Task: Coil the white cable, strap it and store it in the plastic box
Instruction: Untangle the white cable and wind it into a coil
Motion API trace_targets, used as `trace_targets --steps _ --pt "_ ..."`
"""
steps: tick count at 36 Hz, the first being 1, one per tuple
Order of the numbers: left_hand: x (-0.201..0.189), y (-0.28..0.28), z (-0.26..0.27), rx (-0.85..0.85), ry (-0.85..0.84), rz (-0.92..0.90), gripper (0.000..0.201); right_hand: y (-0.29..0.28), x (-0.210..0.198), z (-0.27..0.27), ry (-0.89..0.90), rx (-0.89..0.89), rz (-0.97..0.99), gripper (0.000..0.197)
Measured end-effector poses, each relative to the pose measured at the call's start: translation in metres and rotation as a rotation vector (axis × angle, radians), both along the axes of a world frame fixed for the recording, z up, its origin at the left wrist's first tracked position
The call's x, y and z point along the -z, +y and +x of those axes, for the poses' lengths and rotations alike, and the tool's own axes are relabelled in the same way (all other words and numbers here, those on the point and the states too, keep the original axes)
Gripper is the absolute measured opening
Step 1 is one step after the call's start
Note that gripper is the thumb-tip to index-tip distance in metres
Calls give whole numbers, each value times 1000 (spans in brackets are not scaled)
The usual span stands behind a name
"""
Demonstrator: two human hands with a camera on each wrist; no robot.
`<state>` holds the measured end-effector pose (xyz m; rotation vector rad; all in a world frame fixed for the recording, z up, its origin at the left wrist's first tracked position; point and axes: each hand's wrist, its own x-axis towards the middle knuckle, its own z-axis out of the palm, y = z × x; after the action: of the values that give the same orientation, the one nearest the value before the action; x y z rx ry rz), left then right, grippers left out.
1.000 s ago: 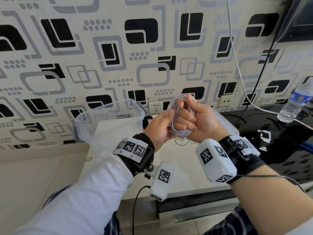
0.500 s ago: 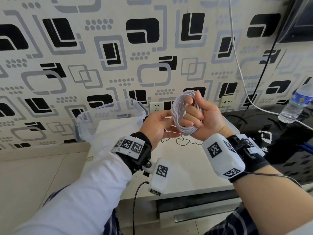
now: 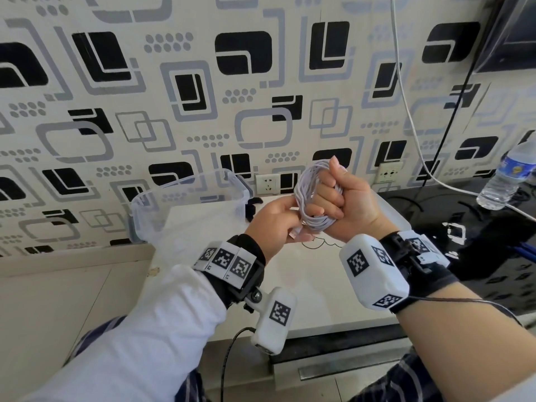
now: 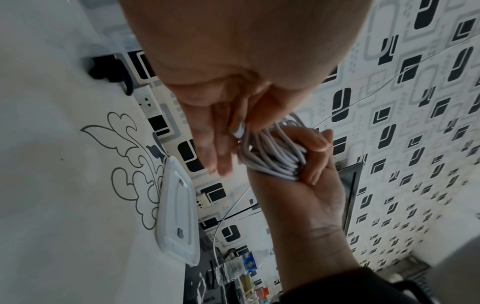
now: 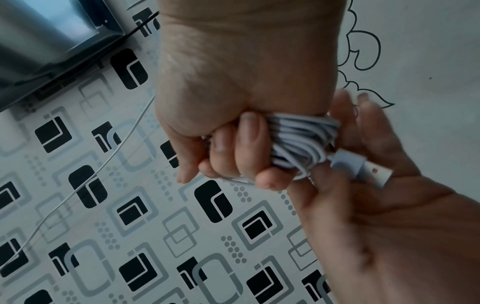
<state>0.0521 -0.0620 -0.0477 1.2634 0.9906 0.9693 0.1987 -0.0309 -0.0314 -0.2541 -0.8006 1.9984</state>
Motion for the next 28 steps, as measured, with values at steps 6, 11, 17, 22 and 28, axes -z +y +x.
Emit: trace_targets --steps 6,11,17,22,28 --pt "3 5 -1 -165 -13 58 68 -3 2 -10 1 -151 30 40" --pt "-7 -4 -2 -199 -15 98 62 -4 1 -12 -22 -206 30 42" --pt "3 2 -2 -196 48 64 62 -6 2 -14 -81 -216 38 38" --pt "9 7 -3 -170 -21 56 55 -6 0 -14 -83 -200 42 39" --pt "7 4 -2 -295 106 147 32 -5 5 -22 -216 -33 8 41"
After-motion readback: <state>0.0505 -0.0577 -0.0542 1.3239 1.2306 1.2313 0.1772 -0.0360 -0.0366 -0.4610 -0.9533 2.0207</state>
